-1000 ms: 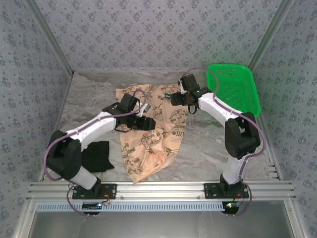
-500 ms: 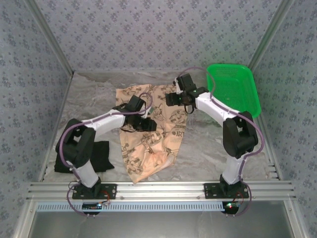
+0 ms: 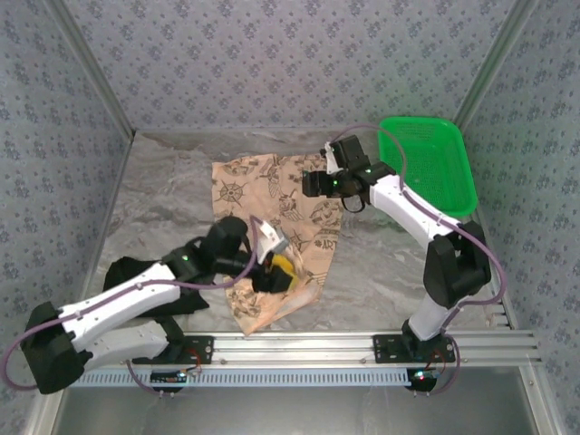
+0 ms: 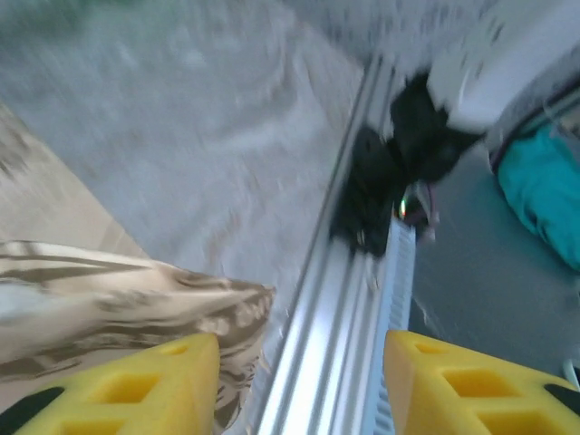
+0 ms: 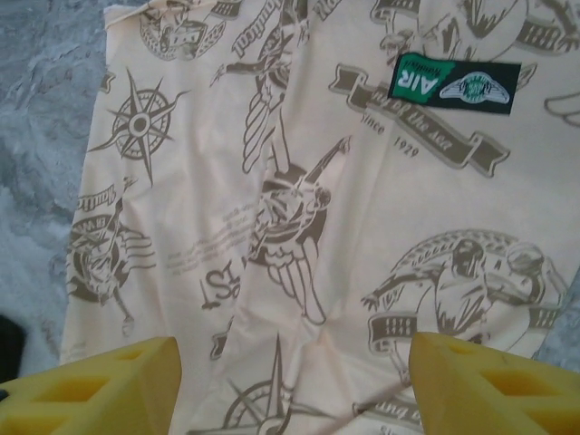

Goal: Fold the inside-out t-shirt

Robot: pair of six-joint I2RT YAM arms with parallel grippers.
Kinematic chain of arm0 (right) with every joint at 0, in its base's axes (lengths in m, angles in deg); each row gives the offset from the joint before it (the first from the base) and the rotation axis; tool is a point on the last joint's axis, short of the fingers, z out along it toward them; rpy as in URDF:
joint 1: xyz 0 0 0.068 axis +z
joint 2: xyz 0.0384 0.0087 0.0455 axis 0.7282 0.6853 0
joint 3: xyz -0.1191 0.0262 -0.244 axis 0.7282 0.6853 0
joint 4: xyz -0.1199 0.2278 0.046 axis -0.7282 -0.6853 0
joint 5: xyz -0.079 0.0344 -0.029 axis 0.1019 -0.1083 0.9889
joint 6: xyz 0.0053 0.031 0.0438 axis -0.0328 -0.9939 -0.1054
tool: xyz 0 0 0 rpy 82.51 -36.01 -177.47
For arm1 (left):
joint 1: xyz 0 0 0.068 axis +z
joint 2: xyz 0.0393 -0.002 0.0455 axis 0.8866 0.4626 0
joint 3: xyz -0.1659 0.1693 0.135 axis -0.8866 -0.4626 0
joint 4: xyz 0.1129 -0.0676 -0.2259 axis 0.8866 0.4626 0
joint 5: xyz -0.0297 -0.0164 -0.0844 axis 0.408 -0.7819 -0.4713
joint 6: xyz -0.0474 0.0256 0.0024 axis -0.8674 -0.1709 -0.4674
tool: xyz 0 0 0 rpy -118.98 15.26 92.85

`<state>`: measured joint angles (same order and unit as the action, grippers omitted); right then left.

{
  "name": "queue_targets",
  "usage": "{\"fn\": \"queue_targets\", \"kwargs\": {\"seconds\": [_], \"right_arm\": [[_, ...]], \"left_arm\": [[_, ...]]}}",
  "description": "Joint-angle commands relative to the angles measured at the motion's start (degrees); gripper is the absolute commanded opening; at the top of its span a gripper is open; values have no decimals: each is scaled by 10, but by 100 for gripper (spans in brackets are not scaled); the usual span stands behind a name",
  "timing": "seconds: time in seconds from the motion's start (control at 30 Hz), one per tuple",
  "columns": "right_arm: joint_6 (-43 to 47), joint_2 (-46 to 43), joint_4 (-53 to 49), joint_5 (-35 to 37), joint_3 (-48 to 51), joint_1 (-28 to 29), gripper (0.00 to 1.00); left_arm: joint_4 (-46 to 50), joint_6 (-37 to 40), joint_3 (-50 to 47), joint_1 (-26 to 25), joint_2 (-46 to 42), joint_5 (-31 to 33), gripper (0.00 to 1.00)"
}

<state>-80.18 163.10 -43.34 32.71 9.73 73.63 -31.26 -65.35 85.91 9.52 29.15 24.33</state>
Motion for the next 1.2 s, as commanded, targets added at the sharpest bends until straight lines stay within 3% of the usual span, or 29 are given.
{"fn": "queue_targets", "kwargs": {"seconds": [0.0, 0.2, 0.4, 0.57, 0.77, 0.83, 0.87, 0.97, 1.1, 1.17], "right_arm": [[-14, -1, -32, -36, 26, 2, 69], [-4, 17, -55, -68, 46, 25, 68], [15, -5, -66, -105, 93, 89, 67], [14, -82, -81, -93, 158, 141, 66], [12, -87, -58, -112, 194, 189, 65], [-8, -84, -28, -120, 207, 203, 33], [-21, -90, -6, -130, 221, 211, 22], [-29, -120, 19, -133, 246, 240, 3], [6, -169, 36, -199, 257, 279, 2], [12, -190, 36, -188, 266, 290, 14]], "left_arm": [[-40, -23, -25, -9, -5, -5, 54], [57, -51, -5, 22, -66, 166, 90], [49, -110, -17, 110, -48, 107, 87], [77, -165, -7, 155, -36, 124, 87], [91, -243, -12, 205, -7, 171, 78], [115, -262, 0, 191, 11, 212, 79], [127, -260, 11, 180, 21, 218, 82], [136, -267, 31, 151, 42, 221, 84], [117, -291, 34, 137, 63, 195, 82], [110, -299, 40, 122, 75, 181, 81]]}}
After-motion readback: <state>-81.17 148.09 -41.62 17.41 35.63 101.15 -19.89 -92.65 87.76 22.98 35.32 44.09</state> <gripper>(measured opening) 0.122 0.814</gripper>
